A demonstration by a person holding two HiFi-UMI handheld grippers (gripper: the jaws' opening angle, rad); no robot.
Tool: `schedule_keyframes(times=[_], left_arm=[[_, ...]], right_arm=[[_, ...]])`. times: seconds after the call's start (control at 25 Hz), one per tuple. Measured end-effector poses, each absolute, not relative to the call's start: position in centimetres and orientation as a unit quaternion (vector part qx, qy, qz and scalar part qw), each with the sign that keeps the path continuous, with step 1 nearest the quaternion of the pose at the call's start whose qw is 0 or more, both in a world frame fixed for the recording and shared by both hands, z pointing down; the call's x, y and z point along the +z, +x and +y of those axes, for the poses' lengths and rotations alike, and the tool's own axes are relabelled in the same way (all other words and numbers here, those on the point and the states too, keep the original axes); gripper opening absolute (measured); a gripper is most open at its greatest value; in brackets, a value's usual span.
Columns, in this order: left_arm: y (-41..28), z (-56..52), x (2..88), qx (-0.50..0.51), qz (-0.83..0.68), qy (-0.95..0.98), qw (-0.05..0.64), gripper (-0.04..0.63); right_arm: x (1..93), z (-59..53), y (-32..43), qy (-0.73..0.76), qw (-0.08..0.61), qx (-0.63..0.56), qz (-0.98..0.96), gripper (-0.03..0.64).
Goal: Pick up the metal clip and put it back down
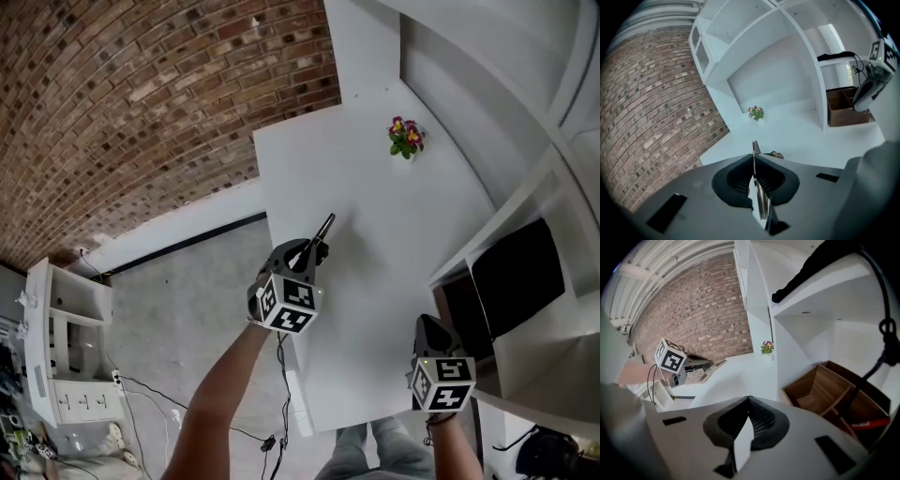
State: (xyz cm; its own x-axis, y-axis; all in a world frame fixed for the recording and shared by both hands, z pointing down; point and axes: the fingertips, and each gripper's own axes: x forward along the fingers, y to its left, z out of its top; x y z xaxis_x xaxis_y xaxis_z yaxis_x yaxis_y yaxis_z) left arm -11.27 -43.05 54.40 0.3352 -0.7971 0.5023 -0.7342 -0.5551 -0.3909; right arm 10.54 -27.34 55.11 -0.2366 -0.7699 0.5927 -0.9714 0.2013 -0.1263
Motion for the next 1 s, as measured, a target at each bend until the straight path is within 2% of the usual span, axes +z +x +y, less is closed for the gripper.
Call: schedule_keyframes(times=[0.52, 1.0], left_arm=[[-10.0, -45.0, 58.5, -0.437, 0.382, -0.791, 0.193, 0.015], [-8.3, -44.7, 61.4, -0.458, 0.349, -0.79, 0.21, 0.015]], right_arm=[[57.2, -27.3, 9.3, 0.581, 0.228, 0.244, -0.742, 0.002], [58.7, -26.9, 8.8, 0.571, 0.24, 0.257, -0.742, 0.002]])
